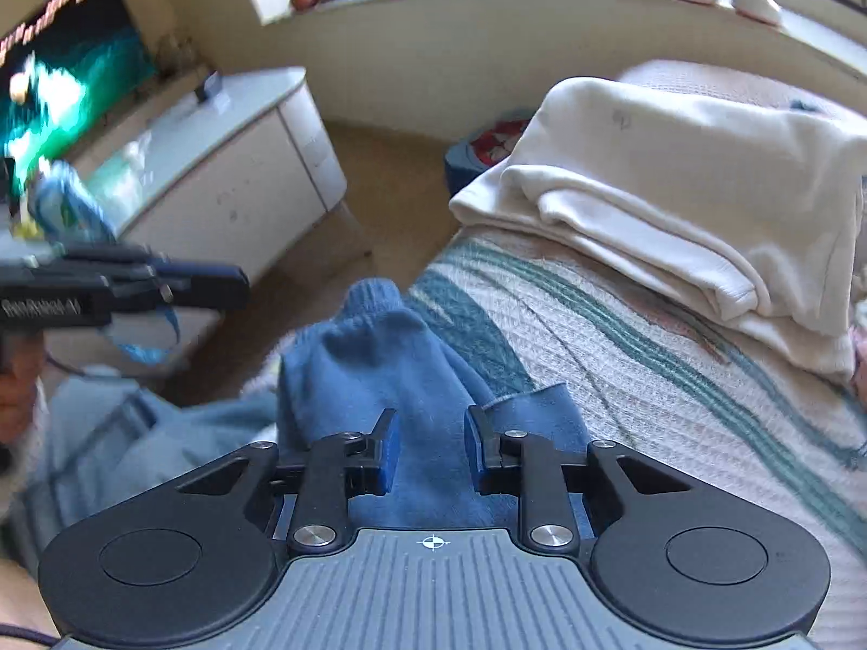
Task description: Fold clothes
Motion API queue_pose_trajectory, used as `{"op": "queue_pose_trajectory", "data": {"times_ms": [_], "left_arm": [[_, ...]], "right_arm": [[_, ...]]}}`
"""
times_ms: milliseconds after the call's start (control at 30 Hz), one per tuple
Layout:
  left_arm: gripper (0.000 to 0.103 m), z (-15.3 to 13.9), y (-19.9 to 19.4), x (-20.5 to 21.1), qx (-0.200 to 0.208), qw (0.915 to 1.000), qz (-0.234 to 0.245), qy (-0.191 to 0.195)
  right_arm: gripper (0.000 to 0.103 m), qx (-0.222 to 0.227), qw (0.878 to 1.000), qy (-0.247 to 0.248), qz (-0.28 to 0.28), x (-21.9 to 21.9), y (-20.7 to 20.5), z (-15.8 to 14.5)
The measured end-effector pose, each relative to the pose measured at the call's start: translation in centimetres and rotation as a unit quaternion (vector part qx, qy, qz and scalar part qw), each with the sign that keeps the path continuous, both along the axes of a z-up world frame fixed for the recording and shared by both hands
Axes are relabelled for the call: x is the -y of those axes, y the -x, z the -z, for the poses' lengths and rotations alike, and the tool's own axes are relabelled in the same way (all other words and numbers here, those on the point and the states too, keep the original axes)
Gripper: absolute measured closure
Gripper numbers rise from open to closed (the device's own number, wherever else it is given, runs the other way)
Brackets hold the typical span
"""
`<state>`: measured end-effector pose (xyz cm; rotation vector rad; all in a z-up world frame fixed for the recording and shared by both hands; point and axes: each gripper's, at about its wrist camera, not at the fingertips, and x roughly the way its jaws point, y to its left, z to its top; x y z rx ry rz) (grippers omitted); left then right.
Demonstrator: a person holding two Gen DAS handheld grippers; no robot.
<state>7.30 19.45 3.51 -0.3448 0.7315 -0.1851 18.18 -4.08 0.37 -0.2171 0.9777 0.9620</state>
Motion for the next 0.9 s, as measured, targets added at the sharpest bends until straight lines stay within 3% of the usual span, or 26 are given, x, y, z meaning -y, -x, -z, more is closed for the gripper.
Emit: {"op": "queue_pose_trajectory", "data": {"times_ms": [33,67,167,233,300,333,367,400,533,700,800,900], "left_arm": [[0.051,0.3,-0.6,0.1,0.001,1.0000,0.005,-0.004],[0.038,0.6,-1.2,0.3,0.001,0.9999,0.011,-0.007],[0.038,1.8,-3.7,1.4,-0.006,0.9988,0.028,-0.039],[0.037,2.9,-5.2,2.3,-0.014,0.9976,0.047,-0.049],[0.047,4.1,-6.4,3.1,-0.026,0.9963,0.057,-0.058],[0.094,4.5,-6.7,3.3,-0.031,0.9964,0.052,-0.059],[0.098,4.6,-6.8,3.3,-0.040,0.9964,0.058,-0.048],[0.098,4.4,-6.5,3.0,-0.038,0.9971,0.060,-0.026],[0.098,1.8,-2.7,1.6,-0.021,0.9989,0.037,-0.022],[0.098,-0.9,3.5,-0.8,-0.027,0.9994,-0.001,-0.020],[0.098,-0.4,6.6,-1.7,-0.049,0.9983,-0.025,-0.016],[0.098,1.2,8.3,-2.2,-0.080,0.9954,-0.050,-0.017]], "right_arm": [[0.076,0.003,1.000,0.005,0.002,0.1,0.0,0.1],[0.076,0.015,1.000,0.020,-0.001,0.0,0.0,0.2],[0.076,0.045,0.997,0.068,0.002,-0.3,0.0,0.9],[0.076,0.033,0.997,0.073,0.004,0.0,-0.3,1.5],[0.076,0.027,0.997,0.071,0.000,0.3,-0.1,1.8],[0.079,0.026,0.997,0.070,-0.004,0.4,0.1,1.8],[0.084,0.026,0.998,0.065,-0.006,0.7,0.4,1.7],[0.102,0.025,0.998,0.057,-0.007,1.0,0.7,1.2],[0.102,0.014,1.000,0.015,-0.012,2.5,2.8,-1.2],[0.102,-0.060,0.996,-0.044,-0.047,4.0,7.4,-3.3],[0.102,-0.118,0.988,-0.068,-0.073,4.2,10.0,-2.7],[0.102,-0.137,0.985,-0.057,-0.083,3.3,11.4,-1.0]]}}
